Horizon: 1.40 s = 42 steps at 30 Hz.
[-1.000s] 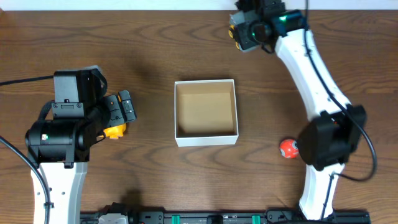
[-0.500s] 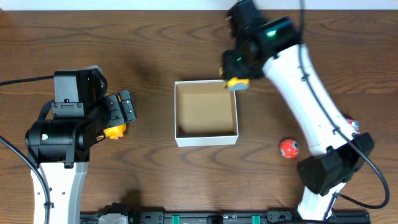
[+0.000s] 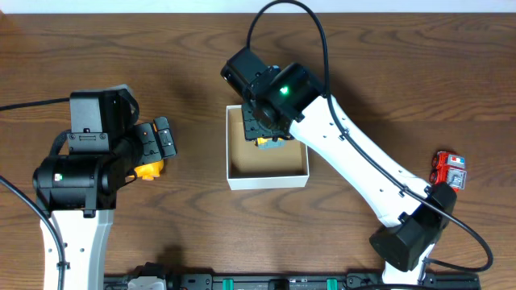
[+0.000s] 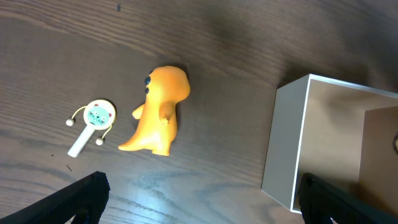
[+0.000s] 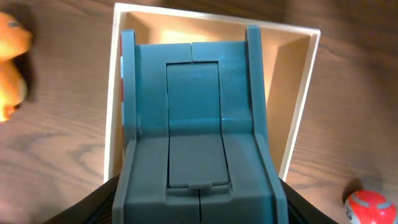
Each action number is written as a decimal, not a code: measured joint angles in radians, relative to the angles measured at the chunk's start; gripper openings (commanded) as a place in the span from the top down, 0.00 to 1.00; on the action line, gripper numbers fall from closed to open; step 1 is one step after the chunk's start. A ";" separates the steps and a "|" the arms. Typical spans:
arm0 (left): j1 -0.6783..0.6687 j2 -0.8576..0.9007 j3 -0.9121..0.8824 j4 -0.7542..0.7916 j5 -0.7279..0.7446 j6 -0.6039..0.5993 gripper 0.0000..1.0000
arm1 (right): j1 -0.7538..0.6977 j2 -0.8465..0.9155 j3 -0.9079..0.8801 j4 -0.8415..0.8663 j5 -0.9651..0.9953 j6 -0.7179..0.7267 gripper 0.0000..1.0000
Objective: Pack container
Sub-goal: 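Carry the dump truck into the white box with the right gripper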
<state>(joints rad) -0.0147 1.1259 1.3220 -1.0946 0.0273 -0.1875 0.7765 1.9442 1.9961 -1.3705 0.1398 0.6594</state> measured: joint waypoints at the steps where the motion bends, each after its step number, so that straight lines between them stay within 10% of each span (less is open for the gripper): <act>1: 0.000 0.000 0.000 -0.001 0.000 0.000 0.02 | 0.000 -0.001 -0.033 0.027 0.001 0.012 0.99; 30: 0.000 0.000 0.000 0.000 0.000 0.000 0.02 | -0.113 -0.002 -0.533 0.496 0.023 0.075 0.98; 42: 0.000 0.000 0.000 0.000 0.000 0.000 0.02 | -0.113 -0.002 -0.579 0.534 0.023 0.044 0.45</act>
<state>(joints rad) -0.0147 1.1259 1.3220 -1.0950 0.0277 -0.1875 0.6640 1.9419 1.4174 -0.8364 0.1623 0.7033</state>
